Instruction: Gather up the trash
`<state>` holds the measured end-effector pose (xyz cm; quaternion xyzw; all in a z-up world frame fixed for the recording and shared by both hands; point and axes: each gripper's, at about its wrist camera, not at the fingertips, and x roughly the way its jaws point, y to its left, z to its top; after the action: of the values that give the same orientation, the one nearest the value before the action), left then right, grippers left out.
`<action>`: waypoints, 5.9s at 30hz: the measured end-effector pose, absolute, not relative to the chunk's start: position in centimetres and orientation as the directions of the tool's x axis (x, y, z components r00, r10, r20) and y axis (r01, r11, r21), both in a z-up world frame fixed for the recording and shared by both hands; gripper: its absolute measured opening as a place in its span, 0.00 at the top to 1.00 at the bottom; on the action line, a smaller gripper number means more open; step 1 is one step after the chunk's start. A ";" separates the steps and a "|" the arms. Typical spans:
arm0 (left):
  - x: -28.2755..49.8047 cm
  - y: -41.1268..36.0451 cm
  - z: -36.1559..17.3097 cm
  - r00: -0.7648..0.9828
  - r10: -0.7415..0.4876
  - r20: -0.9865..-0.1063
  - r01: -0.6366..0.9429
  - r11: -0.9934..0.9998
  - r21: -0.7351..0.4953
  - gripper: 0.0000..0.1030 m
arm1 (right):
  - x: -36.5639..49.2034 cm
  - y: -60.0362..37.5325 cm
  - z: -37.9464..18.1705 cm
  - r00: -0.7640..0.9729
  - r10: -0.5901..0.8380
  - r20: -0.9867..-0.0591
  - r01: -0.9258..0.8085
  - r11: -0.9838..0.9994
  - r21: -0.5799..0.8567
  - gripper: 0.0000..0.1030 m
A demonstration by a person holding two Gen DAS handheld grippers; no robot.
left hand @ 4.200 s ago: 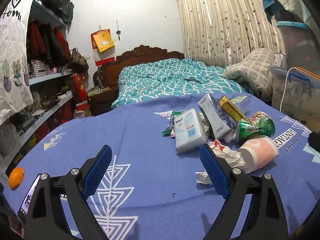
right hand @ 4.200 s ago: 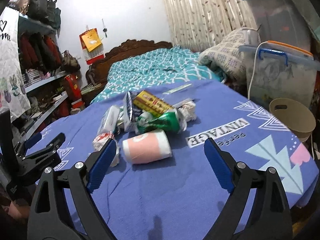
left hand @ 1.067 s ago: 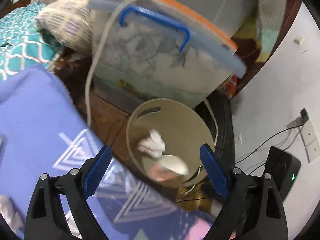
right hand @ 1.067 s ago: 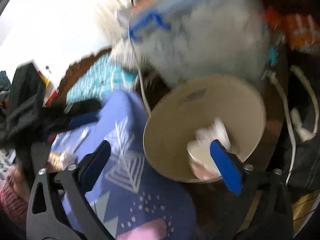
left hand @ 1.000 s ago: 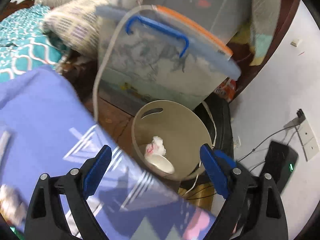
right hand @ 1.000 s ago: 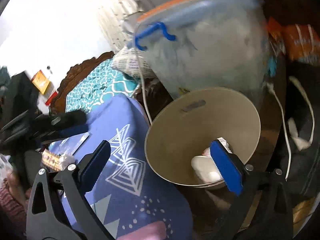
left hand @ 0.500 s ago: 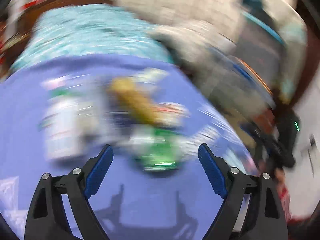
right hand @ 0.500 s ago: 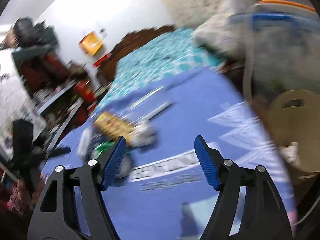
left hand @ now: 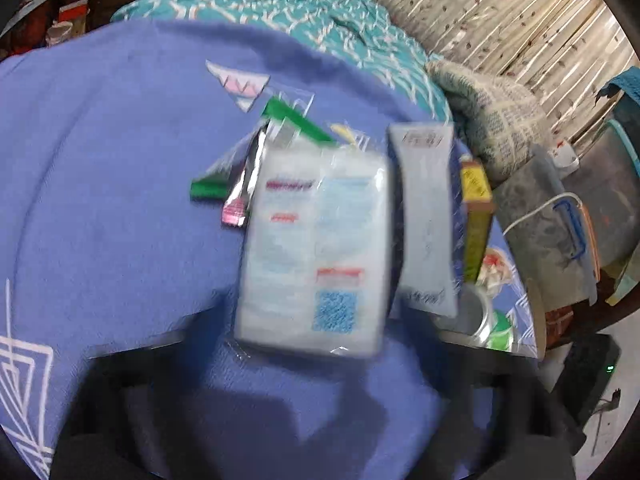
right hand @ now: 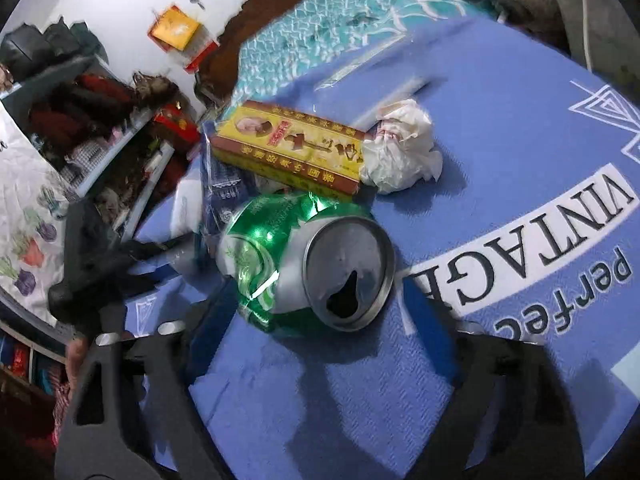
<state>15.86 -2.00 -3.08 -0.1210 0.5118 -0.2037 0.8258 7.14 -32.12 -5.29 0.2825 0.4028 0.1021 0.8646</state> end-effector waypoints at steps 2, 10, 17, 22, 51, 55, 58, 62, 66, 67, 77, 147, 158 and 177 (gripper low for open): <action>15.0 -0.9 -2.9 0.386 -0.507 -0.770 0.225 0.862 -0.454 0.45 | 6.2 -32.6 -5.3 0.660 0.462 -0.593 0.035 0.769 0.638 0.63; 8.0 3.8 -0.2 0.422 -0.596 -0.683 0.285 0.802 -0.524 0.45 | 2.1 -35.8 -3.0 0.762 0.287 -0.581 0.111 0.826 0.553 0.62; 5.8 0.8 -1.0 0.338 -0.638 -0.692 0.351 0.768 -0.536 0.45 | -1.1 -39.5 -2.2 0.816 0.140 -0.560 0.250 0.789 0.561 0.21; 5.5 -1.0 -2.1 0.299 -0.647 -0.701 0.364 0.757 -0.543 0.45 | -3.1 -38.9 -4.7 0.788 0.271 -0.553 0.253 0.676 0.692 0.28; 5.9 -9.2 -1.5 0.206 -0.666 -0.717 0.486 0.706 -0.515 0.45 | -1.0 -38.7 -6.1 0.790 0.370 -0.488 0.177 0.624 0.761 0.77; 5.8 -15.2 -1.2 0.136 -0.666 -0.734 0.573 0.657 -0.490 0.45 | -4.4 -43.7 -6.4 0.837 0.282 -0.469 0.242 0.577 0.780 0.77; 5.5 -20.5 -1.1 0.086 -0.659 -0.747 0.648 0.606 -0.460 0.45 | -6.8 -47.6 -6.2 0.867 0.200 -0.457 0.286 0.551 0.784 0.78; 5.5 -29.2 -0.9 0.002 -0.650 -0.760 0.734 0.517 -0.441 0.45 | -9.7 -53.3 -6.0 0.894 0.071 -0.442 0.347 0.511 0.786 0.78; 5.4 -38.1 -0.5 -0.080 -0.639 -0.765 0.791 0.426 -0.439 0.45 | -12.3 -58.9 -6.2 0.893 -0.064 -0.445 0.422 0.461 0.781 0.78; 5.3 -40.7 -0.4 -0.101 -0.634 -0.767 0.803 0.402 -0.439 0.45 | -12.7 -60.1 -6.3 0.889 -0.090 -0.449 0.438 0.450 0.778 0.78; 4.2 -53.9 -3.3 -0.055 -0.540 -0.840 0.859 0.403 -0.316 0.22 | -12.6 -66.0 -7.3 0.834 -0.182 -0.520 0.544 0.422 0.725 0.28; 7.6 -3.7 -1.0 0.292 -0.647 -0.705 0.454 0.742 -0.493 0.47 | 4.2 -28.7 -1.9 0.657 0.431 -0.619 -0.075 0.854 0.515 0.74; 5.4 -6.7 -2.2 0.312 -0.531 -0.788 0.469 0.807 -0.358 0.41 | -2.3 -33.2 -4.8 0.648 0.456 -0.610 0.066 0.764 0.641 0.72; 4.9 -9.3 -2.4 0.317 -0.457 -0.831 0.463 0.839 -0.285 0.21 | -1.5 -36.6 -6.6 0.688 0.479 -0.546 0.147 0.645 0.750 0.49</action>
<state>4.87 -9.35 -2.44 0.0031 0.5113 -0.2833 0.8114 -1.55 -36.56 -6.62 0.4092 0.3821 0.1008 0.8224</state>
